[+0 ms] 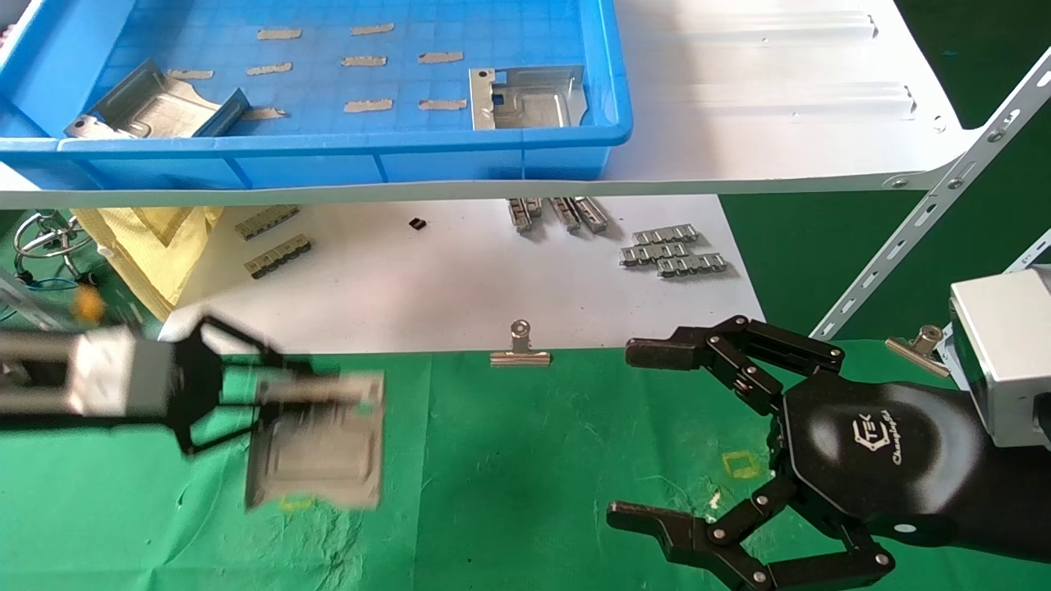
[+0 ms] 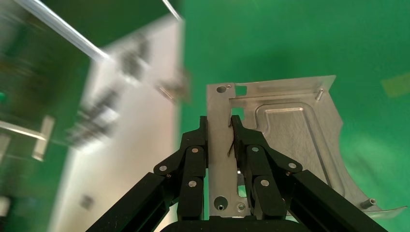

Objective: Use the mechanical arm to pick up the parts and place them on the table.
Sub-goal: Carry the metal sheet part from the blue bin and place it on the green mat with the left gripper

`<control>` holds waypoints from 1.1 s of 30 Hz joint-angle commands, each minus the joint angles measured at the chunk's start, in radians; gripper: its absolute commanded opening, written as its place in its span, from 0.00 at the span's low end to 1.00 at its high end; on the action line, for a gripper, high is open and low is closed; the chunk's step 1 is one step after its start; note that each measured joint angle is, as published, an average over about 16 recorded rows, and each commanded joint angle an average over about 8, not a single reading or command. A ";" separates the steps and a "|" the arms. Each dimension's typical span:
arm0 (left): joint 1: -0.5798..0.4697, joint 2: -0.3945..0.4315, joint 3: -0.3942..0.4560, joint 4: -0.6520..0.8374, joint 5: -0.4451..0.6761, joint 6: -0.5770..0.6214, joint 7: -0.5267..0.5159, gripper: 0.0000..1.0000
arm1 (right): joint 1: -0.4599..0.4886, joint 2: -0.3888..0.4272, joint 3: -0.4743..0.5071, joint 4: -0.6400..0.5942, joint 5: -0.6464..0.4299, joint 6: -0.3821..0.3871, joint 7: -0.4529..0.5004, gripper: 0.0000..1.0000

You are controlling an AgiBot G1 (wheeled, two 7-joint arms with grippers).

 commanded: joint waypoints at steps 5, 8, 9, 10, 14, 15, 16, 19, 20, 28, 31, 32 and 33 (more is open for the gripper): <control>0.002 0.041 0.059 0.136 0.078 -0.017 0.132 0.00 | 0.000 0.000 0.000 0.000 0.000 0.000 0.000 1.00; -0.002 0.063 0.070 0.203 0.093 -0.022 0.172 0.15 | 0.000 0.000 0.000 0.000 0.000 0.000 0.000 1.00; -0.004 0.070 0.073 0.222 0.098 -0.021 0.184 0.27 | 0.000 0.000 0.000 0.000 0.000 0.000 0.000 1.00; -0.006 0.076 0.076 0.238 0.102 -0.020 0.196 0.40 | 0.000 0.000 0.000 0.000 0.000 0.000 0.000 1.00; -0.016 0.093 0.088 0.291 0.116 -0.014 0.238 0.90 | 0.000 0.000 0.000 0.000 0.000 0.000 0.000 1.00; -0.019 0.097 0.090 0.302 0.119 -0.013 0.247 0.99 | 0.000 0.000 0.000 0.000 0.000 0.000 0.000 1.00; -0.022 0.100 0.092 0.313 0.122 -0.013 0.254 1.00 | 0.000 0.000 0.000 0.000 0.000 0.000 0.000 1.00; -0.032 0.108 0.097 0.344 0.126 -0.012 0.268 1.00 | 0.000 0.000 0.000 0.000 0.000 0.000 0.000 1.00; -0.035 0.110 0.098 0.354 0.127 -0.009 0.270 1.00 | 0.000 0.000 0.000 0.000 0.000 0.000 0.000 1.00; -0.042 0.108 0.078 0.398 0.062 0.024 0.193 1.00 | 0.000 0.000 0.000 0.000 0.000 0.000 0.000 1.00; -0.016 0.094 0.055 0.392 -0.004 0.030 0.121 1.00 | 0.000 0.000 0.000 0.000 0.000 0.000 0.000 1.00; -0.001 0.089 0.045 0.387 -0.031 0.031 0.091 1.00 | 0.000 0.000 0.000 0.000 0.000 0.000 0.000 1.00; 0.016 0.082 0.035 0.381 -0.061 0.032 0.060 1.00 | 0.000 0.000 0.000 0.000 0.000 0.000 0.000 1.00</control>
